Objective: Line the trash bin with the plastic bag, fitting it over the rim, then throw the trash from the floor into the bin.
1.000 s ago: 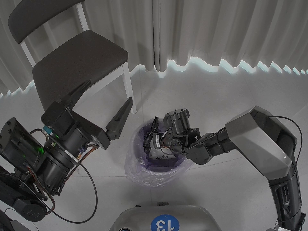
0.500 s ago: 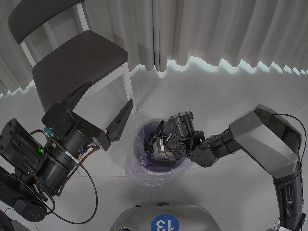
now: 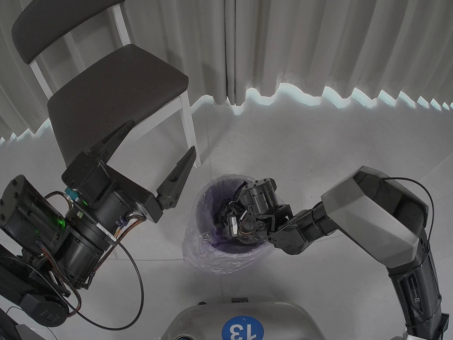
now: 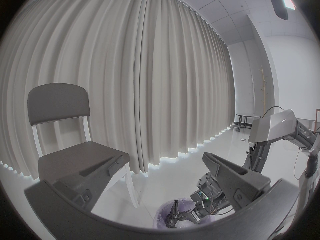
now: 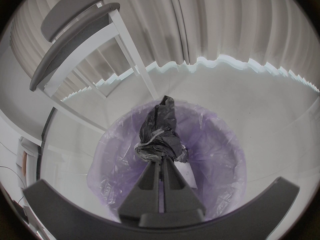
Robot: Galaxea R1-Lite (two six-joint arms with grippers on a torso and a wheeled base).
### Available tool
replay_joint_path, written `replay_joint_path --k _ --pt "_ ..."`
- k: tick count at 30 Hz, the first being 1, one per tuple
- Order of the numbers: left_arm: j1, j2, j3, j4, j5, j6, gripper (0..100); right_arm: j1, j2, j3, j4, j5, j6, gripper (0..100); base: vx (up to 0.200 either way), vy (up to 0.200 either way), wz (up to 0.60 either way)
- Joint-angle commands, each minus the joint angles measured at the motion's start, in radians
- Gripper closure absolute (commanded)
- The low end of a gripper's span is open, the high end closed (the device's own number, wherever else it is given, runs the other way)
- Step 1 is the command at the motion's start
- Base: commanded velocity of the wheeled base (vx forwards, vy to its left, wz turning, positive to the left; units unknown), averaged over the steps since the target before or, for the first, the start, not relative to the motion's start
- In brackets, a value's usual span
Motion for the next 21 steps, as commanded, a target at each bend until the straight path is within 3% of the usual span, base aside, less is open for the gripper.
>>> replay_joint_path --k 1,19,20,21 --pt "0.0 0.002 0.0 -0.016 0.001 0.0 0 -0.002 0.035 -0.014 0.002 0.0 -0.005 100 0.0 0.0 0.0" --pt "0.0 0.0 -0.001 -0.016 0.001 0.0 0 0.003 0.07 -0.074 0.016 0.0 -0.025 100 0.0 0.0 0.0" --pt "0.0 0.0 -0.001 -0.016 0.001 0.0 0 0.003 0.068 -0.073 0.016 0.0 -0.026 0 0.0 0.0 0.0" --pt "0.0 -0.001 -0.001 -0.016 0.001 0.0 0 0.005 0.064 -0.07 0.018 -0.003 -0.031 0 0.0 0.0 0.0"
